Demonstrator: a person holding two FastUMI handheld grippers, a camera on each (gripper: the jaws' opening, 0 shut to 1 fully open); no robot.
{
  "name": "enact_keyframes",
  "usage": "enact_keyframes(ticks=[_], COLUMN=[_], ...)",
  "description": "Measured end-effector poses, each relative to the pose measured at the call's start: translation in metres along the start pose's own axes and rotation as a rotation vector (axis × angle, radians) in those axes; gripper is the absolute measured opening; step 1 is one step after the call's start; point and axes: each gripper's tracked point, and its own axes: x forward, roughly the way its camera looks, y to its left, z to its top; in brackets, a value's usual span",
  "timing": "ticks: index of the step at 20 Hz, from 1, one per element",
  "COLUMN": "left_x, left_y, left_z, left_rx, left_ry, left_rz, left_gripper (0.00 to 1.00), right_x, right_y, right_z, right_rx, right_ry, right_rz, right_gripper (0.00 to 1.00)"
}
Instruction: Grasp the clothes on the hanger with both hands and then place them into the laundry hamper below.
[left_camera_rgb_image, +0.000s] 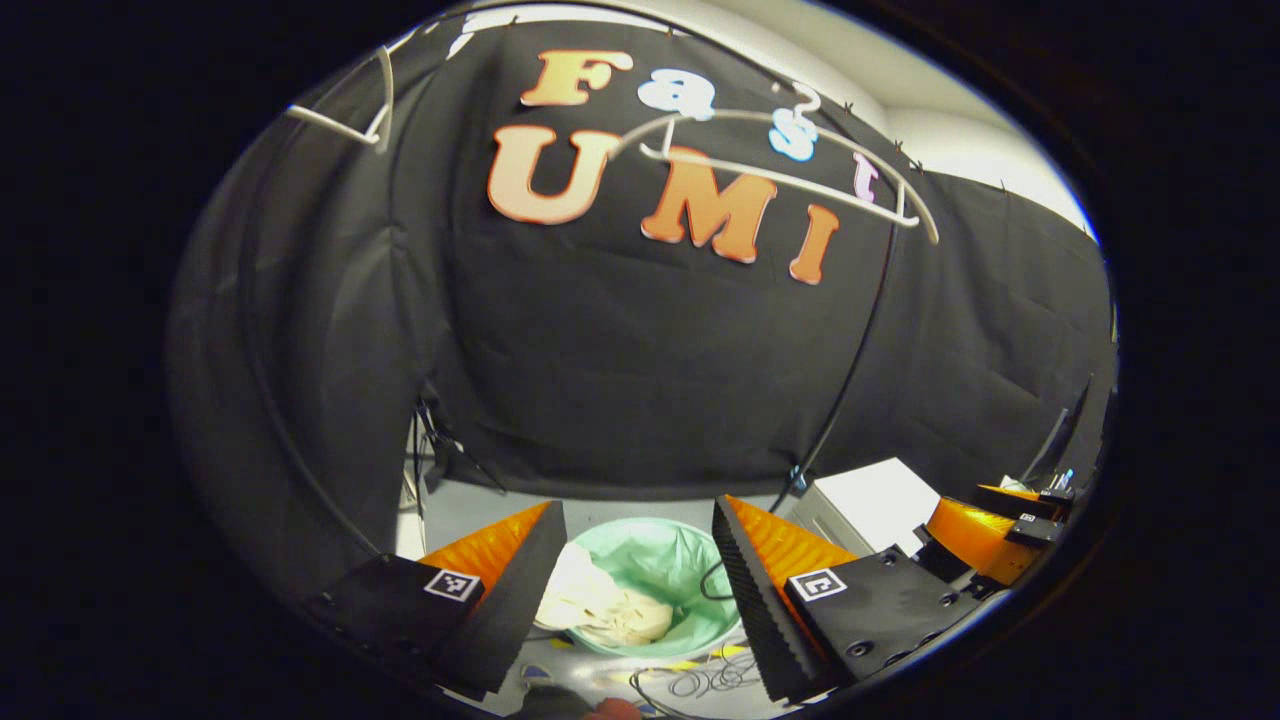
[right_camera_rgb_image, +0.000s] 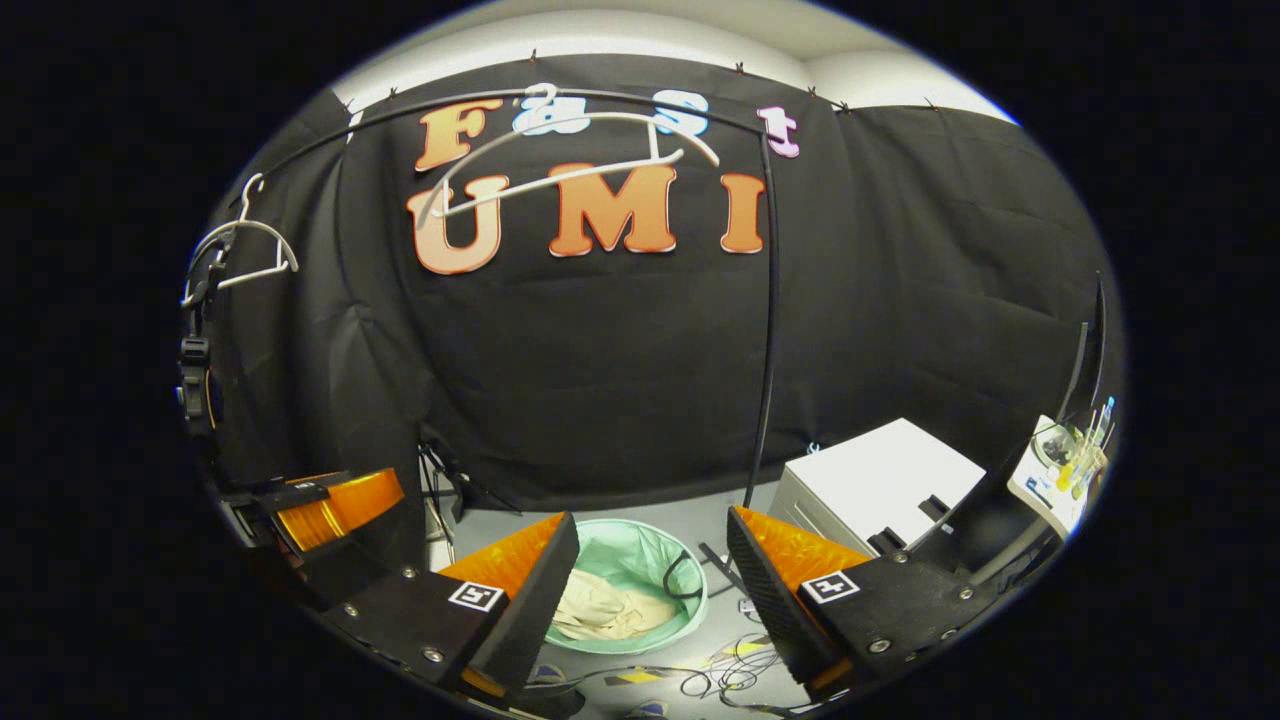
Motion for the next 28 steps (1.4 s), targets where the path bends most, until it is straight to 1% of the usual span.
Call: enact_keyframes(ticks=[1,3,5,6,7,8,9,10,11,13,14,15,17,18,19,21,22,23,24,25,26,28], left_x=[-0.011,-0.027,-0.034,-0.038,-0.044,-0.05,-0.056,-0.06,-0.062,-0.068,-0.072,-0.077,-0.084,-0.086,-0.087,-0.09,-0.088,-0.086,-0.084,-0.08,-0.079,-0.078], left_y=[0.0,-0.004,-0.002,0.002,0.003,0.001,0.001,0.003,0.005,0.011,0.014,0.015,0.011,0.008,0.006,0.01,0.011,0.011,0.012,0.013,0.016,0.021], left_z=[0.016,0.047,0.081,0.1,0.114,0.127,0.137,0.146,0.152,0.163,0.17,0.173,0.18,0.182,0.182,0.183,0.184,0.183,0.18,0.178,0.177,0.18], left_rx=[-0.005,-0.008,0.011,0.02,0.029,0.037,0.043,0.048,0.056,0.084,0.101,0.118,0.135,0.132,0.13,0.131,0.13,0.126,0.12,0.116,0.113,0.109], left_ry=[-0.045,-0.113,-0.197,-0.246,-0.272,-0.303,-0.339,-0.367,-0.383,-0.433,-0.456,-0.475,-0.504,-0.517,-0.522,-0.534,-0.536,-0.533,-0.527,-0.52,-0.516,-0.523], left_rz=[0.007,-0.001,0.004,0.013,0.019,0.008,0.007,0.008,0.013,0.032,0.045,0.055,0.057,0.046,0.04,0.04,0.04,0.035,0.029,0.027,0.027,0.032], left_gripper=[1.0,1.0,1.0,1.0,1.0,0.92,0.92,0.96,0.92,0.96,0.92,0.94,1.0,0.96,0.96,0.96,0.96,0.96,0.92,0.92,0.96,0.96], right_x=[-0.006,-0.018,-0.038,-0.045,-0.05,-0.058,-0.066,-0.072,-0.076,-0.084,-0.089,-0.094,-0.097,-0.097,-0.098,-0.094,-0.092,-0.091,-0.089,-0.086,-0.084,-0.081], right_y=[-0.002,-0.004,-0.003,-0.005,-0.005,-0.004,-0.005,-0.006,-0.009,-0.019,-0.023,-0.023,-0.021,-0.018,-0.015,-0.013,-0.015,-0.016,-0.017,-0.018,-0.019,-0.018], right_z=[0.015,0.045,0.07,0.086,0.097,0.107,0.12,0.132,0.138,0.148,0.158,0.165,0.177,0.181,0.185,0.182,0.179,0.177,0.175,0.171,0.17,0.17], right_rx=[-0.006,-0.037,-0.043,-0.033,-0.02,-0.007,0.005,0.011,0.008,-0.017,-0.029,-0.04,-0.038,-0.026,-0.012,0.001,0.001,-0.002,-0.006,-0.007,-0.007,-0.011], right_ry=[-0.043,-0.136,-0.207,-0.248,-0.265,-0.288,-0.328,-0.361,-0.373,-0.409,-0.437,-0.457,-0.479,-0.493,-0.505,-0.515,-0.517,-0.518,-0.519,-0.514,-0.511,-0.511], right_rz=[0.005,0.01,0.014,-0.001,-0.012,-0.012,-0.012,-0.013,-0.025,-0.058,-0.074,-0.08,-0.078,-0.066,-0.057,-0.046,-0.051,-0.057,-0.063,-0.07,-0.076,-0.081], right_gripper=[0.92,0.92,0.92,0.92,0.92,0.92,0.92,0.92,0.92,0.92,0.92,0.92,0.92,0.92,0.92,0.92,0.94,0.88,0.92,0.92,0.92,0.92])
